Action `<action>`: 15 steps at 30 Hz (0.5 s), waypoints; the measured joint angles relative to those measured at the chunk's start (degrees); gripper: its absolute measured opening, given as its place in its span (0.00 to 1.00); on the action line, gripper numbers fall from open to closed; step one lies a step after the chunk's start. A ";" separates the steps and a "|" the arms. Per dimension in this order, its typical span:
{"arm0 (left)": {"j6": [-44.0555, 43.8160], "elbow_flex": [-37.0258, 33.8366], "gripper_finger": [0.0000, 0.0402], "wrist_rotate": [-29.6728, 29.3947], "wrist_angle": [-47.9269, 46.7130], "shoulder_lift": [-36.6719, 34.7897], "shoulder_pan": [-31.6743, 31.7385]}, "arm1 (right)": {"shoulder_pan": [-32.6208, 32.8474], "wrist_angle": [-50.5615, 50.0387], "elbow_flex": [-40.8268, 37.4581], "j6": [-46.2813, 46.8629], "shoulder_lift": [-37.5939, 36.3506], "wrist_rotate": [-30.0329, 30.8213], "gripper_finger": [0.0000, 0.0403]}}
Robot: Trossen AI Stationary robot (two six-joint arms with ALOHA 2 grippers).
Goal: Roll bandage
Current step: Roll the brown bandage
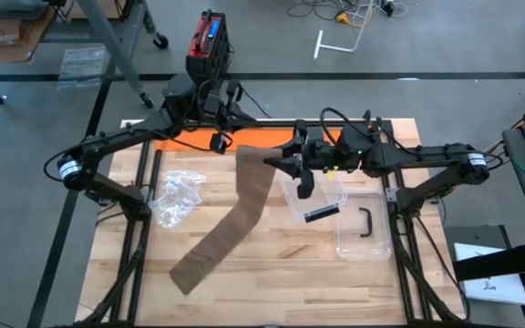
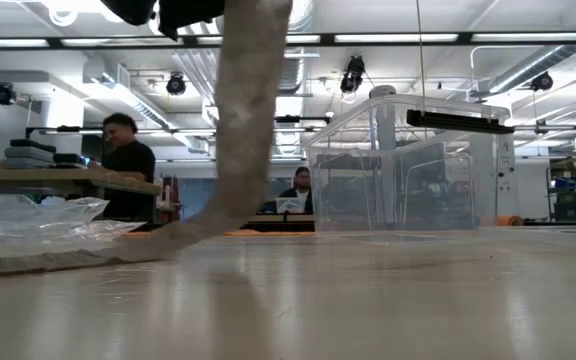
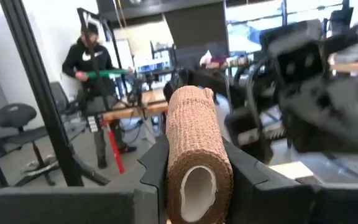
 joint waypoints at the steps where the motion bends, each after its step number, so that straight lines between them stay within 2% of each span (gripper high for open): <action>1: -0.02 -0.37 0.00 0.11 -0.06 0.00 -0.11 | 0.00 -0.08 0.00 -0.33 -0.02 0.29 0.22; 9: -2.00 -0.93 0.03 4.99 -1.23 -2.26 0.11 | -0.13 -0.74 -0.02 -2.39 0.00 4.56 0.22; 15: 0.63 -1.02 0.19 4.34 -10.85 -7.09 1.09 | -0.38 -3.07 0.00 -5.38 -0.97 9.67 0.22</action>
